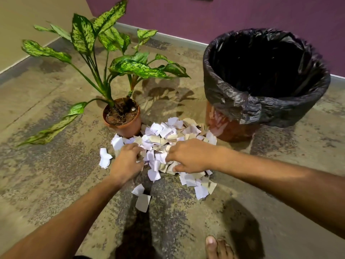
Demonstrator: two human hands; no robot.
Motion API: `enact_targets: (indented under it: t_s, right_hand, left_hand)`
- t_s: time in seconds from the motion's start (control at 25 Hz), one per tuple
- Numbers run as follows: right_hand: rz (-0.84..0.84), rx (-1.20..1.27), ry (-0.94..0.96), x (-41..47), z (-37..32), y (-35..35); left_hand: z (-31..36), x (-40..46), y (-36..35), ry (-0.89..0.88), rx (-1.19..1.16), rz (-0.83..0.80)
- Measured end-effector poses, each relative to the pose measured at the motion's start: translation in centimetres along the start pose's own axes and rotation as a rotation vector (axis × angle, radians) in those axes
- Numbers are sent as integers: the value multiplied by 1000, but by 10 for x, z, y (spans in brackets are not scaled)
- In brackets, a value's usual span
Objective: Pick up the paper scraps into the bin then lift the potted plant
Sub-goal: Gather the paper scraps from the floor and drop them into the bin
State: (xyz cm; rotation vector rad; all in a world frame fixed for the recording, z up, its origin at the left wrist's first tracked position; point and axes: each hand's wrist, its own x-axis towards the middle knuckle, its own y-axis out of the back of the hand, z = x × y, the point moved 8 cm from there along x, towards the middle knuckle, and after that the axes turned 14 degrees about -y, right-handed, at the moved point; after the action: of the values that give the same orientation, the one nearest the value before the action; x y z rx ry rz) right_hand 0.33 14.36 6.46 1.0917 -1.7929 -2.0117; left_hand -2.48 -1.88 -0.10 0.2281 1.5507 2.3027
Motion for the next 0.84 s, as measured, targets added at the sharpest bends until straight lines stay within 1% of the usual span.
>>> enact_targets:
  t_s: [0.12, 0.24, 0.32, 0.44, 0.6, 0.84]
  right_hand:
    - [-34, -22, 60, 9, -19, -25]
    - [-51, -111, 154, 18, -43, -44]
    - [-45, -119, 194, 27, -57, -50]
    - [-60, -106, 211, 41, -75, -63]
    - [-78, -148, 217, 60, -91, -79]
    - [18, -172, 170, 107, -99, -69]
  left_hand:
    - [-42, -17, -6, 146, 7, -54]
    - [-84, -41, -3, 319, -10, -40]
    - [-105, -56, -4, 418, -9, -70]
    - [-119, -64, -12, 429, -37, -159]
    - [-123, -65, -11, 427, -71, -142]
    - [-119, -67, -24, 475, -29, -261]
